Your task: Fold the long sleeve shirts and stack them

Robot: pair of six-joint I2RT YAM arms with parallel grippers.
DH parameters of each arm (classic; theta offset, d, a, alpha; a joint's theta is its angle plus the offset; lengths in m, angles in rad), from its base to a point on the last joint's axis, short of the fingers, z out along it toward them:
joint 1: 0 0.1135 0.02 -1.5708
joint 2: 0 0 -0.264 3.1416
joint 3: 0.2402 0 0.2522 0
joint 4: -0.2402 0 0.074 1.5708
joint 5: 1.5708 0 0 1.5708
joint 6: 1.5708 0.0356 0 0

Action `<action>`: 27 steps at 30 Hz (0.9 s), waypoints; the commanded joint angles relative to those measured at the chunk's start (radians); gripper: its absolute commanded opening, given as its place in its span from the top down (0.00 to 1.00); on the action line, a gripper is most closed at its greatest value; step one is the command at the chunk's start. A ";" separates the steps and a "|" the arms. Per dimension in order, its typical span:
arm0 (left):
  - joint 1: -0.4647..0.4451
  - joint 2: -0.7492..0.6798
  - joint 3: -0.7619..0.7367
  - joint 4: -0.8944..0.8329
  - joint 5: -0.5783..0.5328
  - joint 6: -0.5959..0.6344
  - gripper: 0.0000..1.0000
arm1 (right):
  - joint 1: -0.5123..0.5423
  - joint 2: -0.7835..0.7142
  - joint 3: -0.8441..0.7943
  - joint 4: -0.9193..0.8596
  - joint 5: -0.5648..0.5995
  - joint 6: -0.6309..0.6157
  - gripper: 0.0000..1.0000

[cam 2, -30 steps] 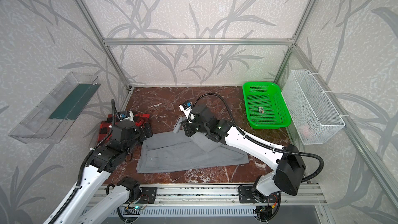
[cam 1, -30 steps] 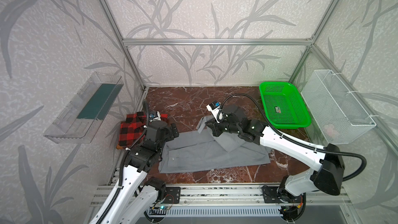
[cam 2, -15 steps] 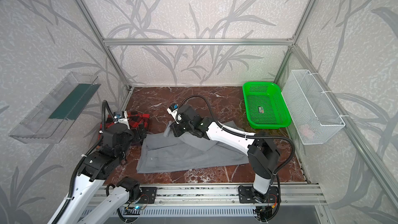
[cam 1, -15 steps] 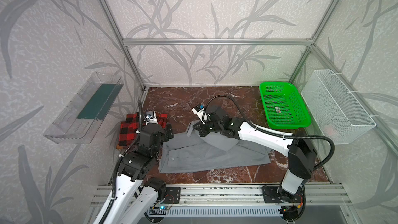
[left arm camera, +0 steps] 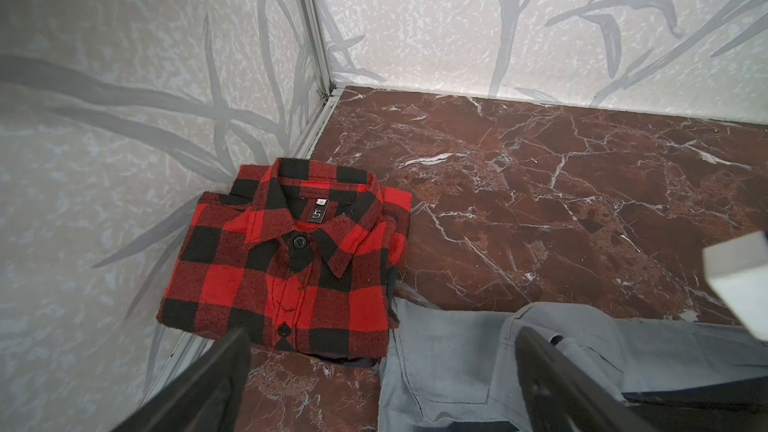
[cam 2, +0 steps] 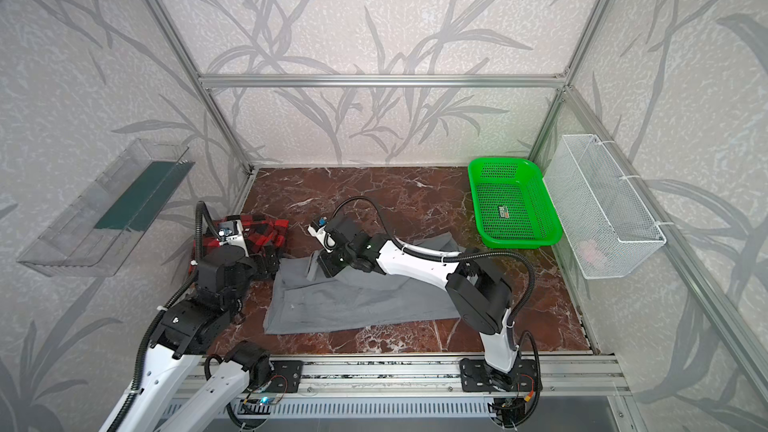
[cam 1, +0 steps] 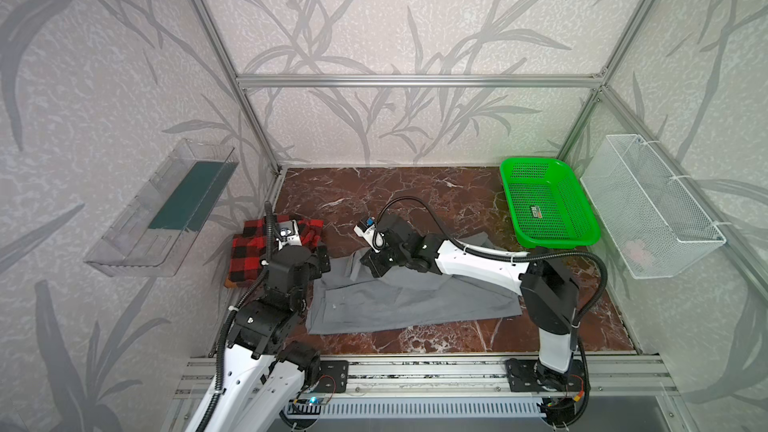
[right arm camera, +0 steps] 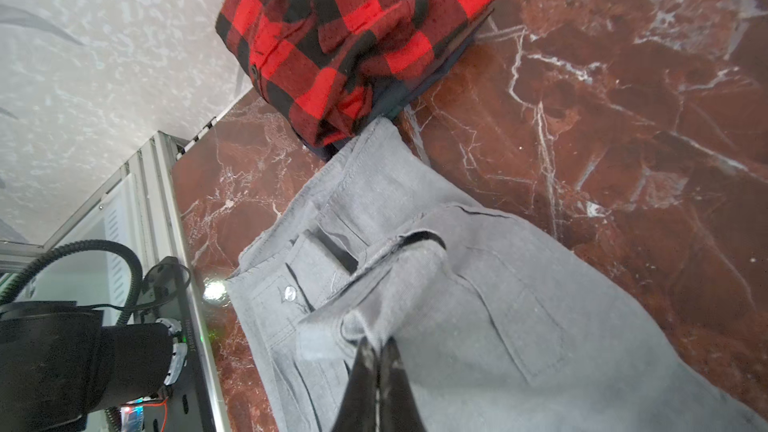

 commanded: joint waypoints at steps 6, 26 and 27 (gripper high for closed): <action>0.005 -0.001 -0.018 0.006 -0.004 0.020 0.01 | 0.005 0.090 0.023 0.026 0.002 0.025 1.00; 0.005 0.012 -0.015 -0.026 -0.047 -0.031 0.01 | 0.015 -0.046 0.003 -0.234 0.153 0.074 0.55; 0.005 0.012 -0.012 -0.034 -0.047 -0.046 0.01 | 0.018 -0.046 0.027 -0.251 0.144 0.086 0.55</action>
